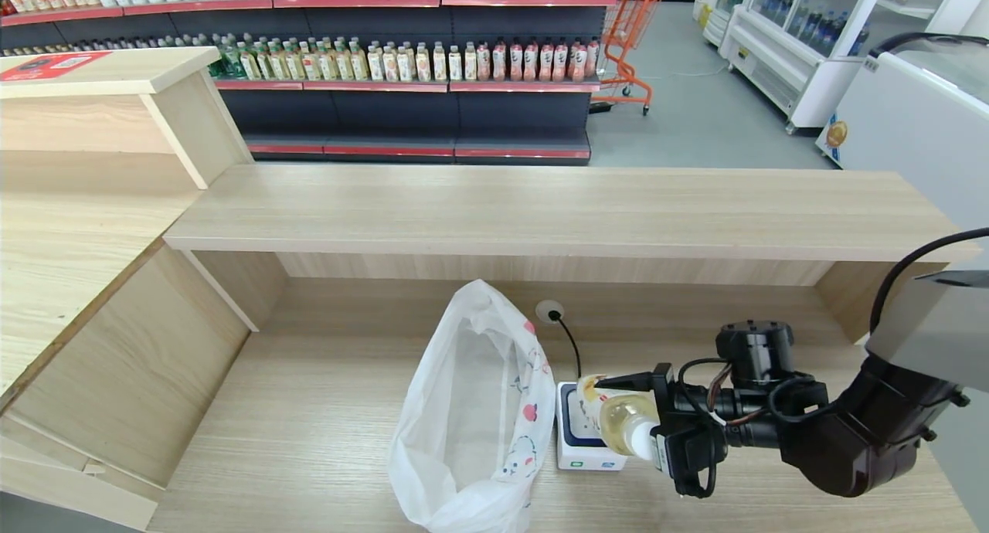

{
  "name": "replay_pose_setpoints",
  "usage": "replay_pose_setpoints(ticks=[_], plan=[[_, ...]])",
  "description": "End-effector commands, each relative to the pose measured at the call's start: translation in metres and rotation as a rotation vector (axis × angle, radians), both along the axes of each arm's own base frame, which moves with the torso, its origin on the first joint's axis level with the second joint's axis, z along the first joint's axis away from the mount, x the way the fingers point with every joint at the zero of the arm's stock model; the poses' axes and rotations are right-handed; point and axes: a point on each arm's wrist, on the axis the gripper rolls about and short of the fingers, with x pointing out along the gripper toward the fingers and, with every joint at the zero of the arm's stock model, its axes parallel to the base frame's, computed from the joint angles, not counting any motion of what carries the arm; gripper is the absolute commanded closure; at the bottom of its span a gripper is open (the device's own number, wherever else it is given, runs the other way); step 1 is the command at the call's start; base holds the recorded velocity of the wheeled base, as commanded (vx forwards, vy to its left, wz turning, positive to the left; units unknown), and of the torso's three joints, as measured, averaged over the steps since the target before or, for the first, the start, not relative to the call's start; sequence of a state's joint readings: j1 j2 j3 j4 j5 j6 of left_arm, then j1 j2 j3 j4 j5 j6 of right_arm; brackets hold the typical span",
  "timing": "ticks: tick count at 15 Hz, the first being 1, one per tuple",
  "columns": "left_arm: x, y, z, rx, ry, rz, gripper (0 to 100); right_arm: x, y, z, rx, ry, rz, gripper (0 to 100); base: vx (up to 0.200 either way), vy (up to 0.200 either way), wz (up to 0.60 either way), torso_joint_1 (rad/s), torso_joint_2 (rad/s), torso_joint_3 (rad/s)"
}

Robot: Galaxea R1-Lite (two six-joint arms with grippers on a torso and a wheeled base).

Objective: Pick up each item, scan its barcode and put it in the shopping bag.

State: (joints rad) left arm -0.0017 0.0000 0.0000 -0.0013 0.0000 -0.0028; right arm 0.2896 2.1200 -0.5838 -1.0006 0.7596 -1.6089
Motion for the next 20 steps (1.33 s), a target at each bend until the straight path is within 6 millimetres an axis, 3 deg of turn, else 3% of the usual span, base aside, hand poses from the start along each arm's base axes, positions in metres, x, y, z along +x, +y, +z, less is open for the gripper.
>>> replay_pose_setpoints(ticks=[1,13,17,20], plan=[[0.000,0.000,0.000,0.000,0.000,0.000,0,0.003,0.001,-0.007,-0.001,0.003,0.000,100,0.000,0.000,0.00,0.000,0.00,0.000],[0.000,0.000,0.000,0.000,0.000,0.000,0,0.012,0.005,-0.021,0.003,-0.042,0.006,100,0.000,0.000,0.00,0.000,0.00,0.000],[0.000,0.000,0.000,0.000,0.000,0.000,0,0.013,0.004,-0.008,0.035,-0.073,-0.005,100,0.000,0.000,0.00,0.000,0.00,0.000],[0.000,0.000,0.000,0.000,0.000,-0.001,0,0.000,-0.004,0.007,0.091,-0.020,-0.026,100,0.000,0.000,0.00,0.000,0.00,0.000]])
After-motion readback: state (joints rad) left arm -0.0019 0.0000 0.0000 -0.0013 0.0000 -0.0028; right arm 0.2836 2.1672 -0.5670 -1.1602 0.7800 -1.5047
